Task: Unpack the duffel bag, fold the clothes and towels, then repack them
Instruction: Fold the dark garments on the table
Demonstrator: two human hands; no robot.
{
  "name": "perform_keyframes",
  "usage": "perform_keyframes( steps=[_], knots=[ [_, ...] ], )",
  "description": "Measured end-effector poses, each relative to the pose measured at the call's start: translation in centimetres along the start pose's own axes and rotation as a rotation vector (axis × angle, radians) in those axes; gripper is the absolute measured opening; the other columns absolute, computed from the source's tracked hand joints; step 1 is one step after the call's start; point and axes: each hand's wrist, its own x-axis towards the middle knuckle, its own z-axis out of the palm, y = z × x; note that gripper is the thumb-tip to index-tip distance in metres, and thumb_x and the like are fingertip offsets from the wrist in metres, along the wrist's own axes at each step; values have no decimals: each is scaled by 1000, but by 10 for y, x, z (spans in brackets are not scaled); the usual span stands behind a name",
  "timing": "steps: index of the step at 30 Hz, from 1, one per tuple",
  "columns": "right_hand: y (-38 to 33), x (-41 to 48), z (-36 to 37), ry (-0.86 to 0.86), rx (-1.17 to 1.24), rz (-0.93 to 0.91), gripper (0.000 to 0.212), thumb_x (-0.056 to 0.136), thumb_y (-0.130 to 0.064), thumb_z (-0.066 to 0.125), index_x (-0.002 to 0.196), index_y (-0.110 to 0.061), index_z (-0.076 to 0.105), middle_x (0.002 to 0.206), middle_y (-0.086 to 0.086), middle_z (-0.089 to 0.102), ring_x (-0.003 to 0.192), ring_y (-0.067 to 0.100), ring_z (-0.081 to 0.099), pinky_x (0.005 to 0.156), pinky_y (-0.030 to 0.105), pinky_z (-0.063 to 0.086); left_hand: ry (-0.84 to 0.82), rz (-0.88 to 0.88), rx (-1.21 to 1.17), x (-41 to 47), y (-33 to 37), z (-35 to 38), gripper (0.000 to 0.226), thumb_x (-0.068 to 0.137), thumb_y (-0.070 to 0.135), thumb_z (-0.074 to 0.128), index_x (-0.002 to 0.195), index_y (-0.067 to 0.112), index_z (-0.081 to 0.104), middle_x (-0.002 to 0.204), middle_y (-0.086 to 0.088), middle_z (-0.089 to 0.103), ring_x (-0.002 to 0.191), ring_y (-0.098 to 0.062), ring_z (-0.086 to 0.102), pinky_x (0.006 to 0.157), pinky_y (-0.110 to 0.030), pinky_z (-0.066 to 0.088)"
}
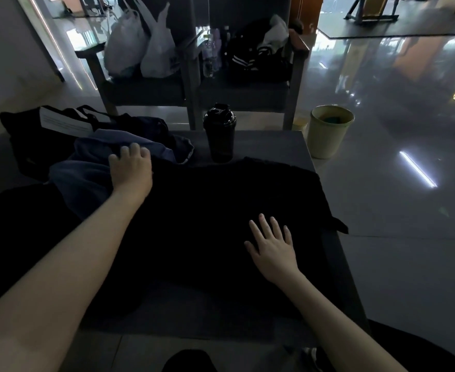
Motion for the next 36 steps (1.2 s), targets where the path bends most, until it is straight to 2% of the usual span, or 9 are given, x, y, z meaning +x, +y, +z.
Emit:
perform_keyframes(
  steps=[3, 6, 12, 17, 20, 24, 27, 32, 36],
  knots=[
    [6, -3, -3, 5, -7, -6, 61, 98, -53, 22, 151, -30, 4, 160, -4, -7, 146, 18, -12, 118, 40, -5, -28, 282, 9, -12, 15, 20, 49, 96, 42, 45, 137, 15, 42, 145, -8, 36, 134, -28, 32, 108, -45, 23],
    [17, -11, -4, 18, -15, 11, 60, 98, -54, 22, 151, -31, 5, 160, -5, -6, 146, 17, -11, 117, 38, -5, -207, 322, 38, -19, 25, 35, 51, 99, 46, 31, 140, 18, 41, 150, -3, 34, 142, -24, 20, 115, -46, 5],
    [36, -25, -13, -1, -40, 36, 62, 96, -58, 27, 150, -33, 11, 160, -8, 1, 147, 16, -4, 118, 40, 2, -173, 244, -60, -32, 47, 35, 49, 100, 49, 25, 123, 16, 54, 125, -8, 58, 114, -29, 51, 94, -41, 33],
    [41, -3, -43, 134, 92, 5, 45, 97, -46, 39, 137, -26, 46, 146, -6, 41, 134, 17, 35, 106, 38, 26, -28, 80, -212, -8, 50, 23, 29, 99, 20, 42, 122, 6, 53, 126, -16, 53, 116, -35, 46, 90, -43, 38],
    [51, 35, -65, 292, 110, 44, 33, 98, -30, 43, 124, -19, 58, 131, -3, 55, 119, 22, 48, 95, 38, 35, -166, -26, -197, 12, 39, 28, 40, 94, 24, 52, 131, 10, 45, 133, -14, 46, 123, -33, 41, 97, -43, 34],
    [67, 101, -80, 238, 120, 138, 33, 95, -24, 44, 124, -14, 56, 130, 5, 53, 115, 29, 50, 89, 40, 40, -406, -101, -133, 27, 33, 36, 30, 90, 27, 51, 118, 18, 54, 119, -7, 59, 113, -29, 52, 95, -37, 33],
    [71, 141, -79, 179, 134, 166, 46, 95, -23, 47, 140, -14, 39, 148, 5, 36, 126, 30, 44, 96, 42, 40, -331, -32, -91, 33, 28, 32, 12, 93, 21, 49, 96, 17, 60, 104, -5, 64, 100, -27, 58, 81, -32, 36],
    [66, 175, -67, 92, 37, 241, 56, 98, -32, 43, 148, -18, 21, 152, 6, 29, 127, 32, 44, 98, 44, 36, -148, -193, -631, 47, -3, 16, 30, 100, 18, 41, 125, 12, 55, 117, -20, 58, 101, -37, 57, 81, -40, 45],
    [62, 187, -58, 220, 8, 217, 31, 96, -21, 45, 124, -8, 49, 128, 16, 44, 97, 36, 59, 79, 39, 41, -186, -397, -890, 67, -21, 11, 41, 96, 3, 35, 133, 11, 49, 129, -18, 53, 99, -30, 54, 78, -33, 41]
  ],
)
